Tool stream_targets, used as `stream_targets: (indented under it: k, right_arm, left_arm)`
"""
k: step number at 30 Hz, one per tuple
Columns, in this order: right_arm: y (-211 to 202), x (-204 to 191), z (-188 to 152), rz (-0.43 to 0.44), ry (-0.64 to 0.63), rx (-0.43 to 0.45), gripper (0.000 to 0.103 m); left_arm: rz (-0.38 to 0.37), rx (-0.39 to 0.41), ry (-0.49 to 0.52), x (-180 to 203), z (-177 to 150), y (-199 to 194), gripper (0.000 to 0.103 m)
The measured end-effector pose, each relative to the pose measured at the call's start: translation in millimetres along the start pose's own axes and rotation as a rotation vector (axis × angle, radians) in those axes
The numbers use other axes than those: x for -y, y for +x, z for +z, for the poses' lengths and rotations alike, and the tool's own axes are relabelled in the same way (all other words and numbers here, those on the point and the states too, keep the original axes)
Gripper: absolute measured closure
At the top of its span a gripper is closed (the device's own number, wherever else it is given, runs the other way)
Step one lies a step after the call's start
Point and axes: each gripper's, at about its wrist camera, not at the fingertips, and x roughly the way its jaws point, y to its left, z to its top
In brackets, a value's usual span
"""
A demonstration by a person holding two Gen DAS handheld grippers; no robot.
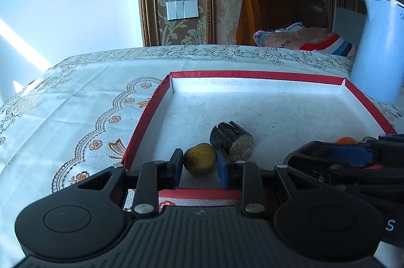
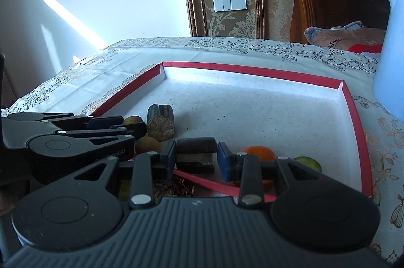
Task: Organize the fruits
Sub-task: 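Lower both pieces into the tray and open both tools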
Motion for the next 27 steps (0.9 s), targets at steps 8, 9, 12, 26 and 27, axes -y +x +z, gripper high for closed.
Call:
stream_targets:
  k: [8,9,12,26,27]
  right_arm:
    - [2,-6,1,-0.041,0.005,0.002,0.069]
    - [2,-7,0,-0.042,0.000,0.004,0.069]
    - [0,-5,0,-0.045,0.011,0.009,0.069]
    - [-90,8,-21,-0.007,0.048,0.151,0.060]
    - [-97,11,-26,-0.010,0.055,0.150,0.060]
  left_arm:
    - [0.020,0.018,-0.006,5,-2,-8,0.076]
    - [0.016,0.014,-0.009,4,-2,-8,0.076]
    - [0.025,0.021,-0.007,4,-2,-9,0.076]
    - [-0.030,0.070,-0.100,-35,-28,-72,0.075]
    - [-0.044,0.068,-0.103,-37,-33,-77,0.075]
